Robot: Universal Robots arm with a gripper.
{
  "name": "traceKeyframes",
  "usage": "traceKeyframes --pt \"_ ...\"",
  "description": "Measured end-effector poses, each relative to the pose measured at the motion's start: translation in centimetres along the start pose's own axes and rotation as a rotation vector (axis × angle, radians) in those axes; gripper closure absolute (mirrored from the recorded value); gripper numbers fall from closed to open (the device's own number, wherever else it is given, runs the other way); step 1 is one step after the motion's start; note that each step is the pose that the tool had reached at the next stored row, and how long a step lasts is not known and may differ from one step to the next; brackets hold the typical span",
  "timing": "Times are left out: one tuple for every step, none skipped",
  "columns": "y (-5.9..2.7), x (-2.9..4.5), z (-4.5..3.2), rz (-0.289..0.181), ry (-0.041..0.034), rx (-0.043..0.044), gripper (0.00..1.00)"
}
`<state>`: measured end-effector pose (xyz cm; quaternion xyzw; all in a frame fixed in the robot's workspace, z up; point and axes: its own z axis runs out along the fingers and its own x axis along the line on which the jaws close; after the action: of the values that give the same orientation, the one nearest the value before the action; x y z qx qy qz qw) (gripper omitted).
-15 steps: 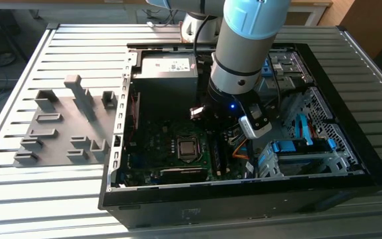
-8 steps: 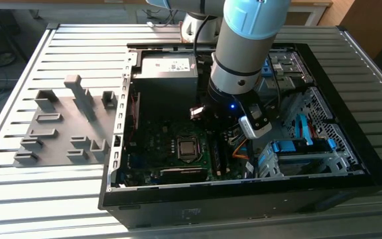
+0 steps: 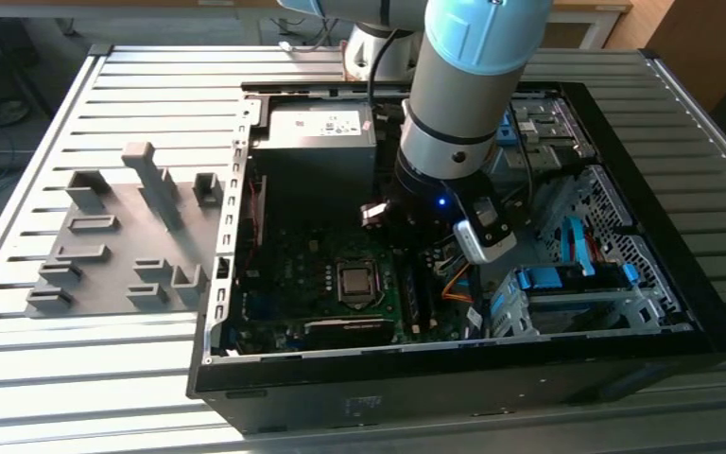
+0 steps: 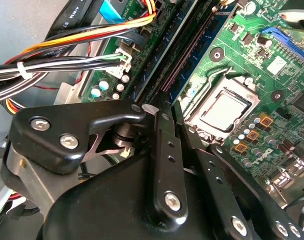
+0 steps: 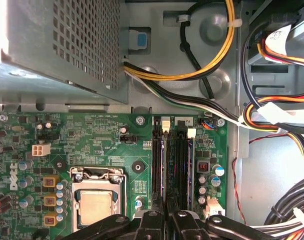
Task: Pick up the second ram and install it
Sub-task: 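Insert the second ram into the second slot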
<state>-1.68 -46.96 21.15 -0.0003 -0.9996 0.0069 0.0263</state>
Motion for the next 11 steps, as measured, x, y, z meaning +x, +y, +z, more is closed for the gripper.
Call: traceKeyframes --pt "-0.01 0.01 -0.08 0.000 0.0003 0.0008 0.86" --pt "-0.01 0.01 -0.13 0.000 0.0003 0.0009 0.86" --pt "-0.01 0.01 -0.12 0.000 0.0002 0.0006 0.86" --pt "-0.01 0.01 -0.12 0.000 0.0001 0.0006 0.86" --pt "-0.01 0.01 -0.13 0.000 0.0002 0.0006 0.86" --pt "-0.01 0.01 -0.14 0.000 0.0002 0.0007 0.86" --pt "-0.01 0.01 -0.15 0.000 0.0003 0.0009 0.86" --pt "-0.01 0.01 -0.15 0.000 0.0002 0.0008 0.86" --pt "-0.01 0.01 -0.15 0.001 0.0002 0.0008 0.86" --pt "-0.01 0.01 -0.15 0.002 0.0002 0.0008 0.86" --pt "-0.02 0.00 -0.15 0.004 0.0003 0.0008 0.86"
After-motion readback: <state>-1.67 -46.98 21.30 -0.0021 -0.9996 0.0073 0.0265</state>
